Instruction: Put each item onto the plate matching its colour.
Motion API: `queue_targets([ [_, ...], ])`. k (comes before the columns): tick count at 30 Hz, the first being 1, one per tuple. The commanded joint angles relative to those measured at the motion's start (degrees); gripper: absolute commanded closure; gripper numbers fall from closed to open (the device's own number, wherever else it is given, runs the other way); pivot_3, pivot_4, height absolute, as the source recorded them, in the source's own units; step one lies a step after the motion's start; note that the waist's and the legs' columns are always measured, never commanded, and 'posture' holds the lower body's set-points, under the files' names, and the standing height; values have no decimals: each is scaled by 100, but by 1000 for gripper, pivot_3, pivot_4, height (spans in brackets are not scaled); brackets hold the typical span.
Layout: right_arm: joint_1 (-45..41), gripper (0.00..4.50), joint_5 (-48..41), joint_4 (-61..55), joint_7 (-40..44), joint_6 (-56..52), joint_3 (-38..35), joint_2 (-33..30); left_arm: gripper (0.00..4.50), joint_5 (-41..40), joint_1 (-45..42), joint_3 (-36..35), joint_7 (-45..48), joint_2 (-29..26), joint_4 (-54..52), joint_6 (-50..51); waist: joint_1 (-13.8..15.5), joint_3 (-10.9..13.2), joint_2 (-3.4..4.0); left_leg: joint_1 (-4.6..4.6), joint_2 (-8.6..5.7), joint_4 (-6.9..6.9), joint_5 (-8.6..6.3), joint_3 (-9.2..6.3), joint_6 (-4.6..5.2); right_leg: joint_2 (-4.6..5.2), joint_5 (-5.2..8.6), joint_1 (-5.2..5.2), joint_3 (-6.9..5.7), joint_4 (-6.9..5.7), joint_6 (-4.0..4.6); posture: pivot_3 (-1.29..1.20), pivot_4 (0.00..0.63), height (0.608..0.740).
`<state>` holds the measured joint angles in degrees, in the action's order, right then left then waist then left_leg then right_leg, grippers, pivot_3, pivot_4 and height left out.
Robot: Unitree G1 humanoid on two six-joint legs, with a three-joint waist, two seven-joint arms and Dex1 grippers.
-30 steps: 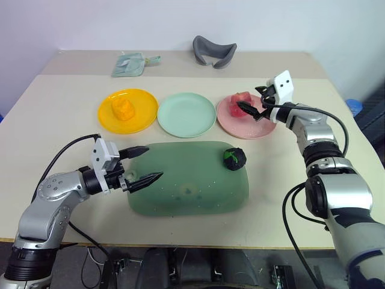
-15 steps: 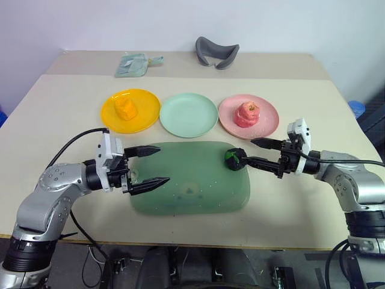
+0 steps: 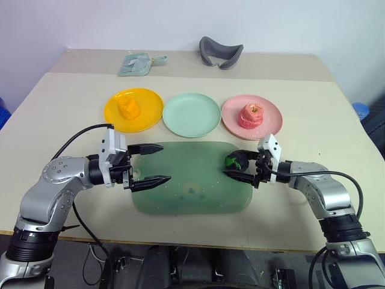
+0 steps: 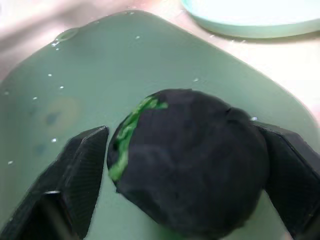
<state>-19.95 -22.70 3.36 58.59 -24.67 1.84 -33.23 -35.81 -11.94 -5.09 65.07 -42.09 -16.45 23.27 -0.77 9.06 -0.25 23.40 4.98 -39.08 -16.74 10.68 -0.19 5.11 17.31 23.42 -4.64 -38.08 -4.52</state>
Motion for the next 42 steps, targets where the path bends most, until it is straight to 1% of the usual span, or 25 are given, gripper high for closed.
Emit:
queue_targets([
  [1, -234, 1289, 5, -244, -137, 280, -140, 88, 0, -5, 111, -212, -127, 14, -115, -110, -2, 0, 0, 0, 0, 1, 0, -1, 0, 0, 0, 0, 0, 0, 0, 0, 150, 740],
  [4, -543, 1289, -53, -285, -308, 313, -118, 306, 0, -54, 186, -307, -302, 86, -153, -99, -10, 0, 0, 0, 1, 1, 0, -1, 0, 0, 0, 1, 0, 0, 0, 0, 150, 740],
  [6, -911, 1289, -19, -223, -441, 379, 25, 617, 0, -106, 232, -397, -487, 179, -181, -56, -34, 0, 1, 0, 2, 1, 0, -1, 0, -1, 0, 2, 1, -2, 0, 0, 150, 740],
  [9, -1536, 1289, 212, 315, -714, 720, 214, 1243, 0, -81, 286, -506, -794, 336, -200, -59, -43, 0, 1, 0, 5, 1, 1, -1, -1, -4, 0, 5, 1, -4, 0, 0, 150, 740],
  [12, -2328, 1289, 657, 1520, -1025, 1402, 396, 1878, 0, 15, 301, -633, -1243, 542, -201, -99, -31, 0, 0, 0, 4, 0, 1, 1, -1, -3, 0, 3, 1, -4, 0, 0, 150, 740],
  [15, -3174, 1289, 988, 3246, -1391, 2260, 336, 2445, 0, 165, 376, -664, -1552, 634, -255, -129, -20, 0, 0, 2, 2, -3, 1, 8, -1, -2, 0, 1, 0, -4, 0, 0, 150, 740],
  [18, -3820, 1289, 1195, 4781, -1590, 3001, 217, 2807, 0, 414, 492, -655, -1859, 674, -319, -213, -24, 0, 0, 2, 2, -1, 1, 14, -1, -2, 0, 2, 0, -3, 0, 0, 150, 740],
  [21, -4219, 1289, 1419, 5869, -1789, 3514, 176, 3034, 0, 562, 578, -687, -2160, 772, -354, -292, -46, 0, 1, 3, 2, 2, 1, 15, -1, -2, 0, 3, -1, -2, 0, 0, 150, 740],
  [24, -4408, 475, 1597, 6454, -1944, 3805, 106, 3136, 0, 1142, 704, -642, -2579, 879, -334, -714, -63, 1, 2, 2, 3, 3, 1, 16, -1, -2, 0, 4, 0, -3, 0, 0, 150, 740],
  [25, -4437, 30, 1622, 6551, -1953, 3852, 71, 3148, 0, 1229, 741, -644, -2657, 910, -306, -779, -62, 1, 2, 3, 3, 4, 1, 16, -1, -2, 0, 4, 0, -3, 0, 0, 150, 740],
  [27, -4436, 30, 1576, 6582, -1967, 3943, -51, 3141, 0, 1246, 832, -676, -2651, 920, -264, -841, -65, 1, 2, 3, 4, 4, 1, 15, -2, -2, 0, 4, 0, -3, 0, 0, 150, 740],
  [29, -4328, 30, 1607, 6441, -2070, 4144, -107, 3041, 0, 1265, 893, -733, -2699, 966, -191, -959, -72, 1, 2, 3, 4, 4, 1, 15, -2, -1, 0, 4, 0, -3, 0, 0, 150, 740],
  [31, -4095, 30, 1510, 6086, -1958, 4218, -210, 2901, 0, 1390, 916, -802, -2825, 1054, -60, -1235, -68, 1, 2, 3, 5, 4, 1, 15, -2, -1, 0, 4, 0, -3, 1, 0, 150, 740],
  [33, -3598, 30, 1410, 5296, -1764, 4237, -254, 2681, 0, 1270, 982, -859, -2730, 1005, 23, -1121, -45, 1, 2, 3, 5, 4, 1, 14, -2, 0, 0, 3, 0, -2, 0, 0, 150, 740],
  [35, -2802, 30, 1114, 3921, -1445, 3776, -283, 2426, 0, 1201, 1044, -926, -2584, 930, 91, -1167, -17, 0, 1, 3, 4, 7, 1, 12, -2, 2, 0, 2, 0, 0, 0, 0, 150, 740],
  [38, -1264, 30, 581, 1490, -1055, 2721, -263, 1820, 0, 1155, 1167, -1076, -2355, 843, 281, -1382, 15, 0, 1, 5, 2, 7, 0, 6, -1, 8, 0, 3, -1, 1, 0, 0, 150, 740],
  [40, -294, 30, 207, 202, -1122, 1983, -459, 1407, 0, 1158, 1224, -1183, -2304, 811, 485, -1430, 5, 0, 1, 7, 0, 9, -1, 1, 0, 10, 0, 5, -1, 1, -1, 0, 150, 740],
  [42, 577, 30, -6, -776, -1420, 1499, -833, 1059, 0, 1118, 1309, -1327, -2277, 785, 595, -1423, -22, 0, 1, 5, 0, 9, -1, -1, -1, 9, 0, 5, -1, -1, 0, 0, 150, 740],
])
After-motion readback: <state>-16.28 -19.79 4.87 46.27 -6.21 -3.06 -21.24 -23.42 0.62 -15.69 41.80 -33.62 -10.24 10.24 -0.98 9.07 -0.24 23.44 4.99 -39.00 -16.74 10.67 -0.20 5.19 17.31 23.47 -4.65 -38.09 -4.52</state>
